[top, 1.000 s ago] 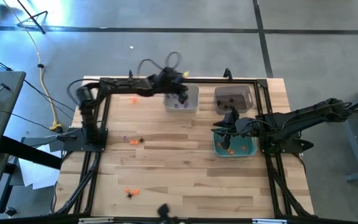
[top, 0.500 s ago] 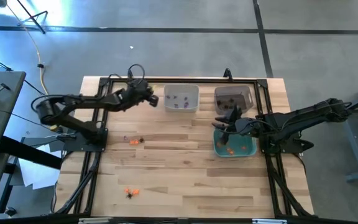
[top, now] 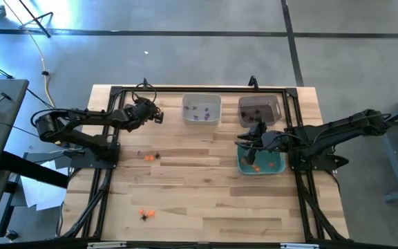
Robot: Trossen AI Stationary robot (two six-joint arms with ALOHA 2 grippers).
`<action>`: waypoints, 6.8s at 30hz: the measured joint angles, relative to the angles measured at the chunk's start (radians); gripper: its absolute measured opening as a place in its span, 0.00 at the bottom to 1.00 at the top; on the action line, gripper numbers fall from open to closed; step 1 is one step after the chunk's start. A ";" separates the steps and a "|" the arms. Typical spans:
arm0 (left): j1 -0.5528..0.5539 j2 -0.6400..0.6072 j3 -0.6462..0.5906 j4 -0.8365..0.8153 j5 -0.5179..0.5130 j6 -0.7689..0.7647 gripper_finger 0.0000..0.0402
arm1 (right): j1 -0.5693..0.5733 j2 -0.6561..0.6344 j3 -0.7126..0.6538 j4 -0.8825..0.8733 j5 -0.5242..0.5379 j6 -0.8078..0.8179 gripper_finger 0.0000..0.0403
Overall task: Sort Halloween decoration
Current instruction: Put the orange spider toy into the green bin
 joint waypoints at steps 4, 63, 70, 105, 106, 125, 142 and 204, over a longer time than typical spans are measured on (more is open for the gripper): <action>0.025 0.000 0.000 -0.040 0.001 -0.016 0.24 | 0.000 0.000 0.000 0.000 0.000 0.000 0.33; 0.063 0.213 0.014 0.115 0.181 0.082 0.00 | 0.000 0.000 0.000 0.000 -0.001 0.000 0.33; 0.022 0.152 0.044 0.061 0.213 0.082 0.00 | 0.000 0.000 0.000 0.000 -0.001 0.000 0.33; -0.412 -0.184 0.048 0.470 0.448 0.264 0.00 | 0.000 0.000 0.000 0.000 -0.001 0.000 0.33; -0.425 -0.182 0.048 0.490 0.449 0.264 0.00 | 0.000 0.000 0.000 0.000 -0.001 0.000 0.33; -0.576 0.072 0.095 0.817 0.462 0.263 0.00 | 0.000 0.000 0.000 0.000 -0.001 0.000 0.33; -0.630 0.282 0.442 0.571 0.558 0.440 0.00 | 0.000 0.000 0.000 0.002 0.030 -0.043 0.33; -0.628 0.282 0.448 0.619 0.472 0.424 0.00 | 0.021 0.096 0.000 0.213 -0.020 -1.056 0.33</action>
